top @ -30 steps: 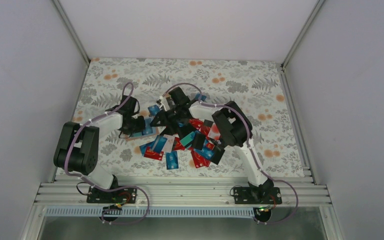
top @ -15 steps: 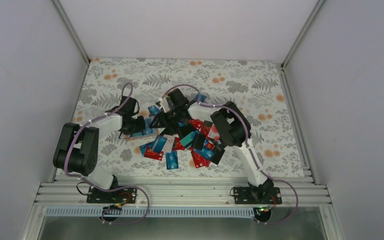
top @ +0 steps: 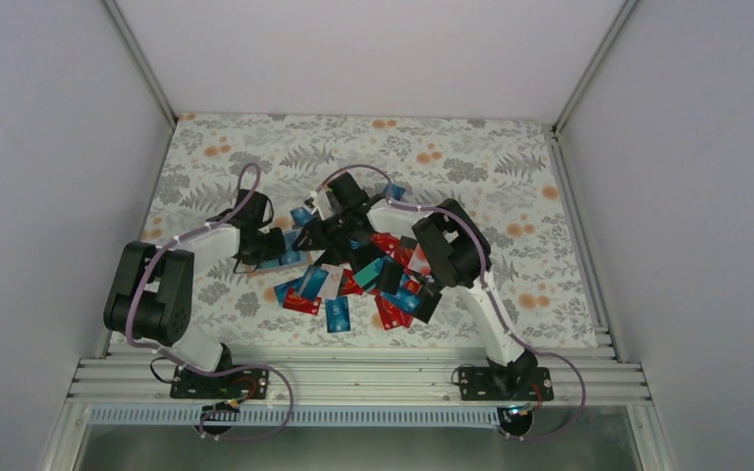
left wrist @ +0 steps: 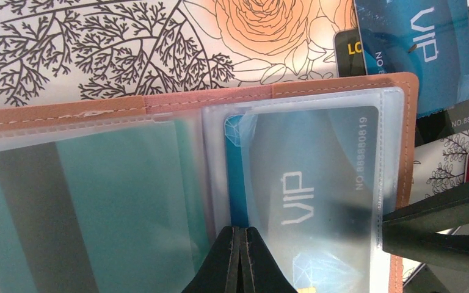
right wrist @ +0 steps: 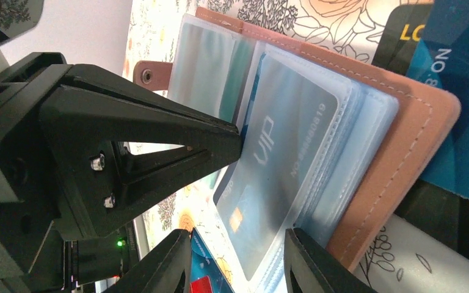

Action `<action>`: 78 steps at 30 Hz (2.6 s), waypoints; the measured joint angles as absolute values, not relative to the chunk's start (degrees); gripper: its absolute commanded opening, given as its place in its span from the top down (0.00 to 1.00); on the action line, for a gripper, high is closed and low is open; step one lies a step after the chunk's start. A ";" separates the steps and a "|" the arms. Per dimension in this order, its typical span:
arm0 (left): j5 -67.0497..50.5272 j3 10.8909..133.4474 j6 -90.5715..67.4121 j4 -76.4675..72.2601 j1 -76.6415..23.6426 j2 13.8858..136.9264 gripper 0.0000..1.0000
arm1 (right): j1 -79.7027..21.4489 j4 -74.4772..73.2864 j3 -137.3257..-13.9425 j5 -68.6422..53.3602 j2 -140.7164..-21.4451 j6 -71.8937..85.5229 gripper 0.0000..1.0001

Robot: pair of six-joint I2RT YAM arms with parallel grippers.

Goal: Put the credit cards into the card holder

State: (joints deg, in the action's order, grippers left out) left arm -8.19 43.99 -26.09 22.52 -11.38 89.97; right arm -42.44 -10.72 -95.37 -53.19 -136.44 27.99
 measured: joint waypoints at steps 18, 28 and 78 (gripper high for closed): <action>-8.19 41.65 -27.53 19.57 -11.38 88.53 0.98 | -43.03 -13.69 -96.88 -50.13 -136.57 28.01 0.61; -8.45 40.91 -27.86 18.48 -11.35 88.07 0.98 | -43.35 -13.54 -97.06 -50.06 -136.57 28.47 0.67; -4.60 45.43 -26.81 33.15 -11.49 80.47 0.71 | -46.89 -23.42 -104.38 -40.25 -136.57 27.40 0.69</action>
